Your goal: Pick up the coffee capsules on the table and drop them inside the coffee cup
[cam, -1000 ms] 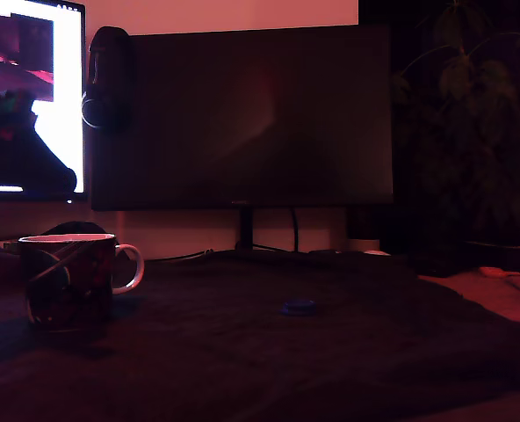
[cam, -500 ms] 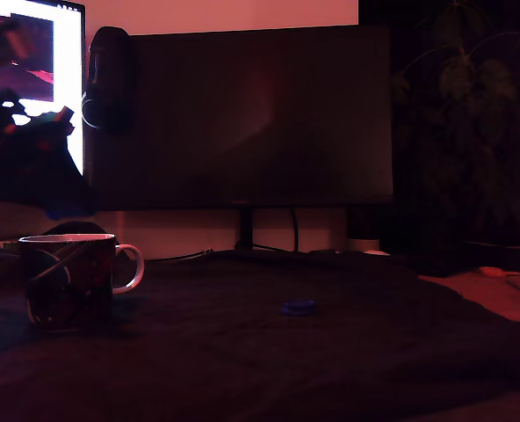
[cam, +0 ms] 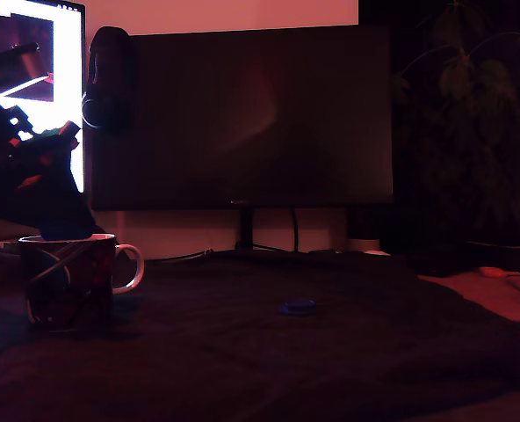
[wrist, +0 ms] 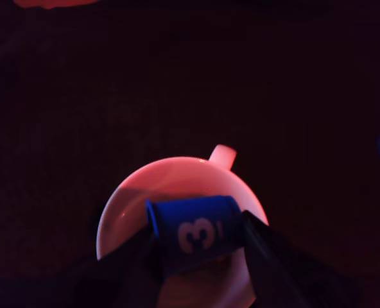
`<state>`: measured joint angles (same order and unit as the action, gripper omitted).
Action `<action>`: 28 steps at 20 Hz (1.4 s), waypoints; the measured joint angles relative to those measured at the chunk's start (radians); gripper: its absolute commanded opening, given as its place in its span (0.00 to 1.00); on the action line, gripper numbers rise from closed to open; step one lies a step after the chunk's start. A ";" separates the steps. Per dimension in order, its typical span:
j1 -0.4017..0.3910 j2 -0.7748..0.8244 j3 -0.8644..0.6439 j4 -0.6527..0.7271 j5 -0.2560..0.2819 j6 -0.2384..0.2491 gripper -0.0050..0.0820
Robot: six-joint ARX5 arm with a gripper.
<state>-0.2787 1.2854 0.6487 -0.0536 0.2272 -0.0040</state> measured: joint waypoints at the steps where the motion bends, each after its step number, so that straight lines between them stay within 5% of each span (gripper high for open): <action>1: 0.000 0.000 0.000 -0.001 0.000 0.000 0.37; 6: 0.000 0.000 0.000 -0.003 0.000 0.000 0.56; 11: 0.000 0.000 0.000 -0.004 0.000 0.000 0.55; 13: 0.000 0.000 0.000 -0.004 0.000 0.000 0.45; 16: 0.000 0.000 0.000 -0.004 0.000 0.000 0.14; 18: 0.000 0.000 0.000 -0.006 0.001 0.000 0.03; 28: 0.001 -0.165 0.000 -0.018 -0.001 0.000 0.03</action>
<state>-0.2775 1.1202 0.6487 -0.0719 0.2264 -0.0040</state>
